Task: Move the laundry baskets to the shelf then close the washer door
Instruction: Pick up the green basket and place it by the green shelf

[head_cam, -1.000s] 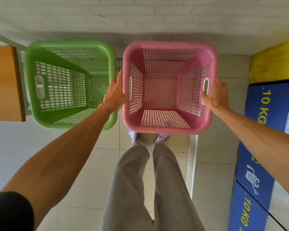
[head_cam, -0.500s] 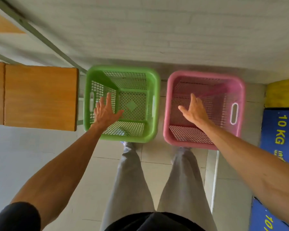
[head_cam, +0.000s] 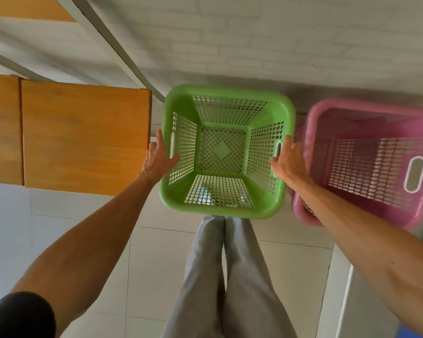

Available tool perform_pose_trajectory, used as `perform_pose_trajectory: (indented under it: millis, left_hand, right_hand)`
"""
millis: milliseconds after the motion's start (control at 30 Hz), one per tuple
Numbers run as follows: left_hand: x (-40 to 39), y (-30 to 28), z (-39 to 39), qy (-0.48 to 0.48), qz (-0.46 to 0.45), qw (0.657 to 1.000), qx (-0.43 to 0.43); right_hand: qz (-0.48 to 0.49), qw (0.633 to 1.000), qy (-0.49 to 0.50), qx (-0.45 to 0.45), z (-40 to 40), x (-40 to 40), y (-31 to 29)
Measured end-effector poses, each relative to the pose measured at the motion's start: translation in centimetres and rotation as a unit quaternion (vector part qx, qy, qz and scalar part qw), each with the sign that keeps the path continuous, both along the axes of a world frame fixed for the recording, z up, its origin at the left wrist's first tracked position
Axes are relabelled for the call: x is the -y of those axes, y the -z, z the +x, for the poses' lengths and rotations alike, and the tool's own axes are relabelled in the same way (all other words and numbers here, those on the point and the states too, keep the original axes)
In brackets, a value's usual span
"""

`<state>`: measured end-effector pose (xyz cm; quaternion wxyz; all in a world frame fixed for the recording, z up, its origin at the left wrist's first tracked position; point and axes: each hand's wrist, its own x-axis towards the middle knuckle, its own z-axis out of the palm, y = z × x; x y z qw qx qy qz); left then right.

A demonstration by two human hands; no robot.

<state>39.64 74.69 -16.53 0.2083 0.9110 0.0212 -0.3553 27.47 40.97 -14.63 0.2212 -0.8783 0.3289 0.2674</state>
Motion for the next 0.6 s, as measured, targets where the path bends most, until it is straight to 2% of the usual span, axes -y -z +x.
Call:
perform_pose_trajectory:
  millis: [200, 300, 433, 600]
  left_hand:
    - [-0.7, 4.3, 1.1, -0.068, -0.04, 0.997, 0.004]
    - [-0.6, 5.2, 1.0, -0.048, -0.022, 0.998, 0.03]
    - [-0.2, 3.7, 0.0, -0.027, 0.0, 0.997, 0.074]
    - [-1.0, -2.5, -1.9, -0.043, -0.004, 0.99, 0.136]
  right_hand:
    - [-0.021, 0.997, 0.069, 0.005, -0.6, 0.3, 2.9]
    - [-0.019, 0.997, 0.077, 0.003, -1.3, 0.2, 3.1]
    - [0.003, 0.996, 0.077, 0.033, -1.7, 0.5, 2.3]
    - [0.035, 0.997, 0.046, 0.049, -1.7, 1.1, -4.5]
